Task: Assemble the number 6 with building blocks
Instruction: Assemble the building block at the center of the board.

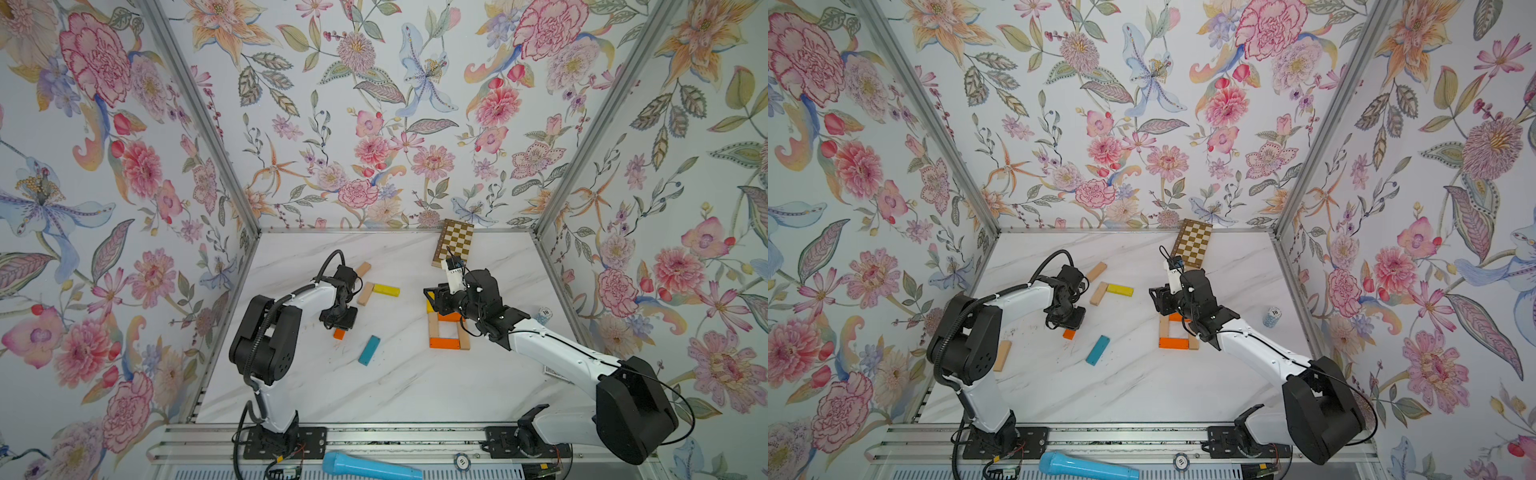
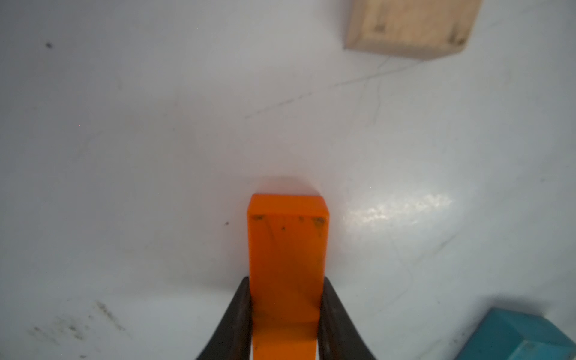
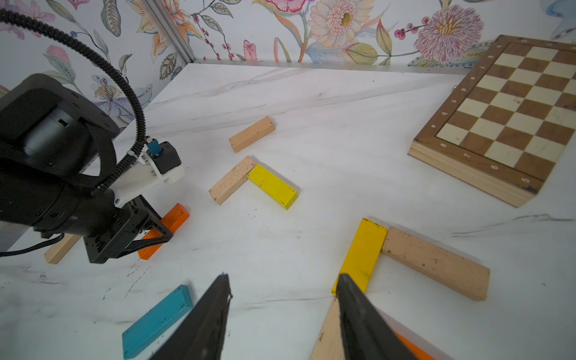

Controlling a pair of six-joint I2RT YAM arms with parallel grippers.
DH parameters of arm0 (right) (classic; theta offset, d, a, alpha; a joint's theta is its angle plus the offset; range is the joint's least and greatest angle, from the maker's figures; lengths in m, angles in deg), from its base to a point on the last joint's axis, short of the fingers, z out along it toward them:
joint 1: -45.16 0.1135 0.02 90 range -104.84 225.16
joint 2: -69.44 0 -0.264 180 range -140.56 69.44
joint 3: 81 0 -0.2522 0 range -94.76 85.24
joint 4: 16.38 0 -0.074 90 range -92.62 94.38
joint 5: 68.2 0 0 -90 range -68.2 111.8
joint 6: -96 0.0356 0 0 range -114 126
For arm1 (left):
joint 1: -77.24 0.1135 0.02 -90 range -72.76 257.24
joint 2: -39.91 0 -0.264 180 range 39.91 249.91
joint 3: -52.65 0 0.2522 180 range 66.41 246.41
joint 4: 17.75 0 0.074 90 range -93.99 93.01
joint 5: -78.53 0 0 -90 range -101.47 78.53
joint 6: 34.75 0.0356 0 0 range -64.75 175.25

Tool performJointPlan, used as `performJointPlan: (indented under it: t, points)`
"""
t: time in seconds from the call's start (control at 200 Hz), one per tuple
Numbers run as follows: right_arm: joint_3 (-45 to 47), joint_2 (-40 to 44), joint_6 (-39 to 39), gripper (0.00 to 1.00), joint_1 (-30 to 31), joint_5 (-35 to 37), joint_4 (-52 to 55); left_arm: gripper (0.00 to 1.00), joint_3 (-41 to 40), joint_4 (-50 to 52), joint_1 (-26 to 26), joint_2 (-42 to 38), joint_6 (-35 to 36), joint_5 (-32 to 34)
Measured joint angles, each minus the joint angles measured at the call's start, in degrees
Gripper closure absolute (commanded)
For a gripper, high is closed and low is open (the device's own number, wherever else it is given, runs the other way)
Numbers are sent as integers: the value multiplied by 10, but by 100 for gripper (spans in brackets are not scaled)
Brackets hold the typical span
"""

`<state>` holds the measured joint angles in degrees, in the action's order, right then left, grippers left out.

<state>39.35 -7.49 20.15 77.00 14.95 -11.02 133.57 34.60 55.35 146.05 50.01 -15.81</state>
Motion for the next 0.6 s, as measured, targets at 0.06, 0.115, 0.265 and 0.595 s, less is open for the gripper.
performJointPlan:
  t: [0.06, 0.115, 0.265, 0.595]
  points:
    - [0, -2, 0, 44, 0, 0, 0, 81, 17, -2, -3, 13, 3, -1]
    - [0, -3, 0, 44, 0, 0, 0, 81, 30, -3, -8, 23, 8, -2]
    - [0, -9, 0, 44, 0, -1, 0, 80, 52, -4, -17, 39, 15, -8]
    - [0, -18, 0, 44, 0, -2, 0, 79, 59, -8, -21, 45, 25, -12]
